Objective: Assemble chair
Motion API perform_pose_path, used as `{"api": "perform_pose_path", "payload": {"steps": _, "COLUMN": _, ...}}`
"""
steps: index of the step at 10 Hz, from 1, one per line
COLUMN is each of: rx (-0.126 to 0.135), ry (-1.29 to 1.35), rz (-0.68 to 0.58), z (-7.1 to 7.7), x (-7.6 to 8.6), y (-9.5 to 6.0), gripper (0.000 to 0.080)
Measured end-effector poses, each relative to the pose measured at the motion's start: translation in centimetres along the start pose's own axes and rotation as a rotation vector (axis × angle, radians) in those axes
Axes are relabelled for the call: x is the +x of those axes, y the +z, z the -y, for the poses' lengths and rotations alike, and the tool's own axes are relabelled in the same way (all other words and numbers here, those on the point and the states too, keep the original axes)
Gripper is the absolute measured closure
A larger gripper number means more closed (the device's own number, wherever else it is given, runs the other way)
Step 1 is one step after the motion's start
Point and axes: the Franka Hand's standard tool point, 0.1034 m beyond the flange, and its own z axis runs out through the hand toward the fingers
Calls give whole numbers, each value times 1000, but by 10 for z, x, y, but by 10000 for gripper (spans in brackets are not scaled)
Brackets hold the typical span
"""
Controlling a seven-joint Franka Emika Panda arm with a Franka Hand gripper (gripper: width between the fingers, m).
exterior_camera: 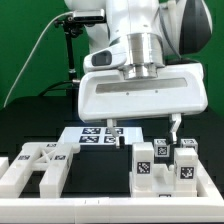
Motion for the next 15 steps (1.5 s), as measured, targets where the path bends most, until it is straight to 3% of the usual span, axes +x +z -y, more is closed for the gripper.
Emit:
{"api": "perform_pose_path", "payload": {"steps": 1, "rx": -5, "ry": 4, "rz": 1, "z": -4, "x": 1, "y": 5, "gripper": 151}}
{"api": "perform_pose_path", "payload": {"steps": 4, "rx": 63, "ry": 78, "rz": 236, "z": 5, "x": -4, "y": 17, "gripper": 151}}
{"api": "perform_pose_path", "payload": {"steps": 7, "rx": 82, "ry": 73, "rz": 409, "z": -5, "x": 1, "y": 16, "gripper": 151}}
{"api": "perform_pose_path", "payload": {"steps": 8, "rx": 69, "ry": 80, "rz": 357, "z": -3, "x": 9, "y": 17, "gripper": 151}}
{"api": "perform_pose_path", "payload": {"steps": 9, "rx": 69, "ry": 84, "rz": 359, "z": -1, "x": 6, "y": 18, "gripper": 151}}
{"api": "perform_pose_path", "payload": {"steps": 11, "rx": 69, "ry": 86, "rz": 358, "z": -2, "x": 6, "y": 18, "gripper": 393}}
{"api": "perform_pose_path", "payload": {"steps": 12, "rx": 51, "ry": 204, "rz": 362, "z": -1, "x": 6, "y": 18, "gripper": 516}}
{"api": "perform_pose_path", "payload": {"steps": 15, "rx": 8, "ry": 469, "rz": 367, "z": 0, "x": 6, "y": 18, "gripper": 514}}
